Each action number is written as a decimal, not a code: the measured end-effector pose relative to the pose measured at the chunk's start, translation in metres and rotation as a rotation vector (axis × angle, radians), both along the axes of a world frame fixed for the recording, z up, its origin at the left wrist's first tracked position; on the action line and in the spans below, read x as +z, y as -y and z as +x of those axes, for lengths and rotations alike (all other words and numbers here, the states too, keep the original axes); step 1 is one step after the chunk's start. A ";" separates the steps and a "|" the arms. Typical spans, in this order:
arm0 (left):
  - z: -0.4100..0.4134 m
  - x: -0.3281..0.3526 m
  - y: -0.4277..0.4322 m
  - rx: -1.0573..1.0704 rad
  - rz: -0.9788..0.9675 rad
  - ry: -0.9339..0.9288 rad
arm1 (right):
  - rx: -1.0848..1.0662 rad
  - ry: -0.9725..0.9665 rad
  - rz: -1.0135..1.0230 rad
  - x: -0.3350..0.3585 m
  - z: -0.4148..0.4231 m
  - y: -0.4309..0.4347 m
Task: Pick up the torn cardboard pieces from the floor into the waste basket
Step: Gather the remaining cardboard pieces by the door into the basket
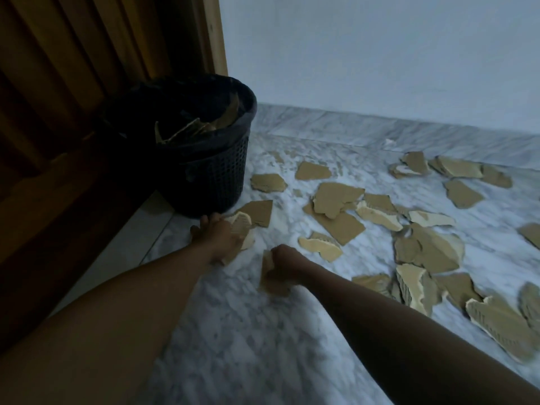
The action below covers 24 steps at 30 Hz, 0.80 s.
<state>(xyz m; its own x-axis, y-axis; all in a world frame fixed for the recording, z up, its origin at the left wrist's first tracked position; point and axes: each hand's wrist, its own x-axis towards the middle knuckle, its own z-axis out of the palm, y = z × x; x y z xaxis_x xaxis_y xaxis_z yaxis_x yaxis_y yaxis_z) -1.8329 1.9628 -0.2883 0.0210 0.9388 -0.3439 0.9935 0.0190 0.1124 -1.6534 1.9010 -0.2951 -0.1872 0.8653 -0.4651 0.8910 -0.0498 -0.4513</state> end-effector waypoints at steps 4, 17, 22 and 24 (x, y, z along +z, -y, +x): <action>-0.002 -0.015 -0.006 0.097 -0.151 0.035 | -0.076 0.246 0.026 0.015 0.038 -0.017; 0.013 -0.016 0.009 0.229 0.191 0.005 | -0.033 0.389 0.167 -0.012 0.082 0.005; 0.020 -0.018 0.030 0.269 0.154 0.245 | -0.090 0.160 -0.004 -0.004 0.088 0.015; 0.036 -0.014 0.037 0.232 0.124 0.294 | -0.042 0.173 0.011 0.009 0.103 0.013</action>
